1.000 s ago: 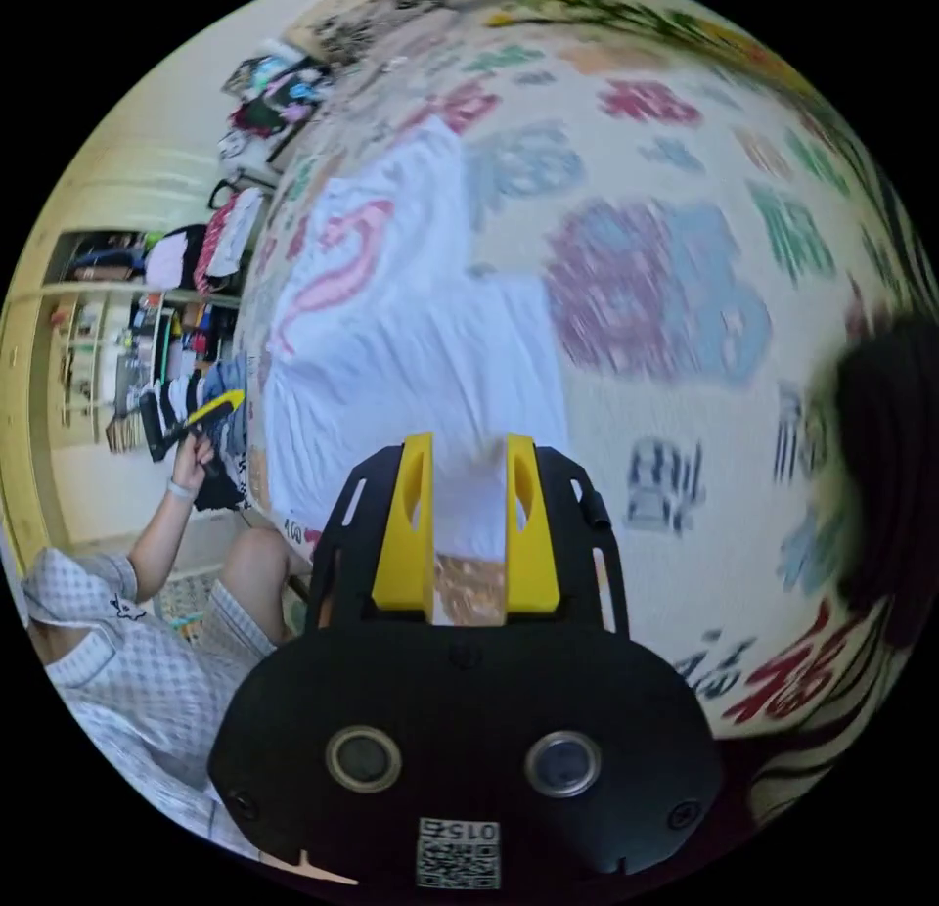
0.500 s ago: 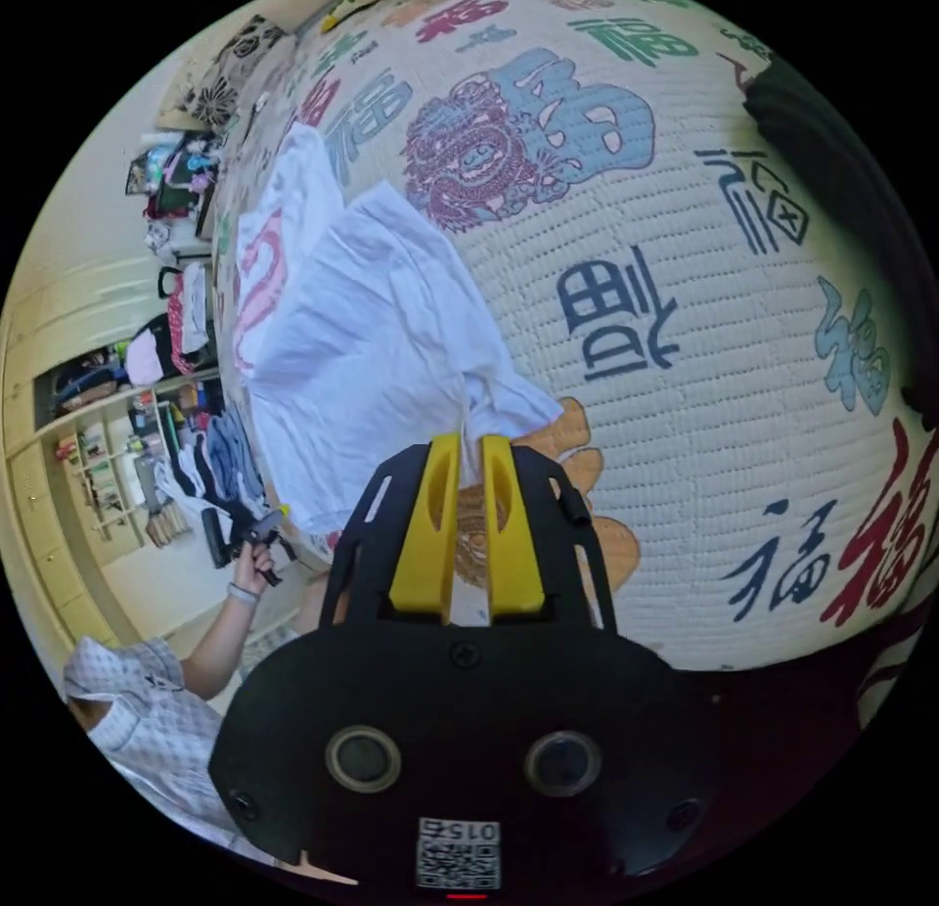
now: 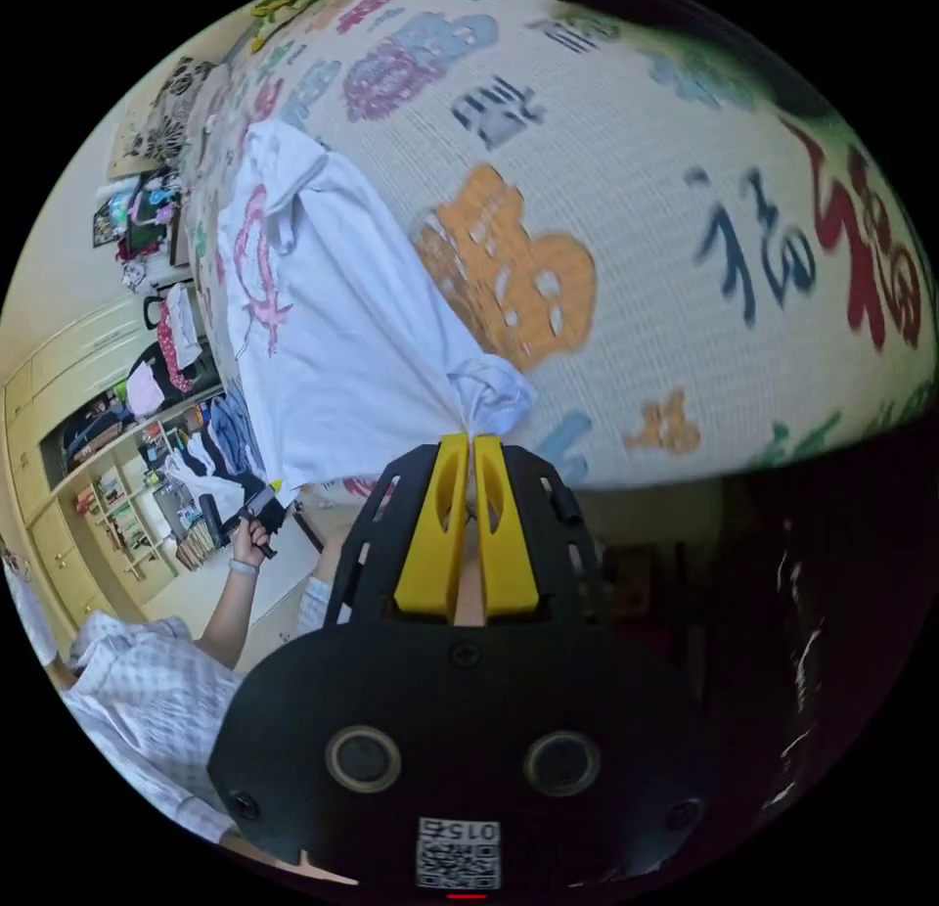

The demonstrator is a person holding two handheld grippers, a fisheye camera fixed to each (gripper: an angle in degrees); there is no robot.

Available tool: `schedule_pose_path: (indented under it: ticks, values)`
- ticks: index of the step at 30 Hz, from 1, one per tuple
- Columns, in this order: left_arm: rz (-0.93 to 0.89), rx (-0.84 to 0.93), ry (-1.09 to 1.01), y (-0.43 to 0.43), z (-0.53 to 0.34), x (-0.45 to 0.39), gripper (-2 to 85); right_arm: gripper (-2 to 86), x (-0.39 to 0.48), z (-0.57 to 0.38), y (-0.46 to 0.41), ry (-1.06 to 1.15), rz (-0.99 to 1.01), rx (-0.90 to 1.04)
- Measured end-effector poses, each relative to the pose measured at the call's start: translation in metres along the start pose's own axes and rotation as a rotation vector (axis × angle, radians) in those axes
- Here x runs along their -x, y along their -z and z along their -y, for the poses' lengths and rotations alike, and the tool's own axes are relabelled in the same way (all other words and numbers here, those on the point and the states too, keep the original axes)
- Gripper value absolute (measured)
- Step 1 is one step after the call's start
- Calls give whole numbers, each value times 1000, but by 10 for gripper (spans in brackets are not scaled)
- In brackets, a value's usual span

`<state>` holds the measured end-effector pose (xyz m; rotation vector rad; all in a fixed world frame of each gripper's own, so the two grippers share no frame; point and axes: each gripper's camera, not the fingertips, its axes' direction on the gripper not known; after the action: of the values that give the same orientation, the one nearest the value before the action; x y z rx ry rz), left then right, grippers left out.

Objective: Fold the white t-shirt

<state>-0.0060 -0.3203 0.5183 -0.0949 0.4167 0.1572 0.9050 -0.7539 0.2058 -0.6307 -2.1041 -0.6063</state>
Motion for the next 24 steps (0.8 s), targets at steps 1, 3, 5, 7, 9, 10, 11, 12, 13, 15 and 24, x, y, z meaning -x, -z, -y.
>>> schedule_pose_path:
  ticks: [1, 3, 5, 7, 9, 10, 11, 12, 13, 15, 24]
  values:
    - [37, 44, -13, -7, 3, 3, 3, 1, -14, -14, -1, -37, -12, 34]
    - [62, 91, -18, -22, 5, 9, 7, 4, -34, -33, -7, -90, -26, 80]
    - [62, 102, 8, -45, 10, 17, 16, 12, -58, -47, -16, -125, 52, 113]
    - [62, 160, 20, -66, 16, 20, 40, 24, -70, -51, -15, -153, 68, 127]
    - [108, 251, 25, -84, 23, 21, 71, 48, -72, -50, 3, -165, 14, 81]
    - [146, 274, 30, -88, 28, 19, 75, 64, -67, -44, 21, -133, -7, 35]
    - [157, 240, -1, -86, 36, 9, 77, 80, -58, -35, 40, -90, -18, -24]
    - [158, 211, -21, -83, 41, 2, 76, 84, -53, -29, 49, -62, -8, -54]
    - [147, 146, -65, -80, 55, -16, 76, 92, -41, -14, 66, -2, 28, -109]
    - [86, 50, -154, -84, 83, -54, 78, 95, -24, 15, 84, 77, 102, -173]
    - [-149, -43, -402, -216, 212, -259, 95, 28, 21, 156, 85, 232, 81, -7]
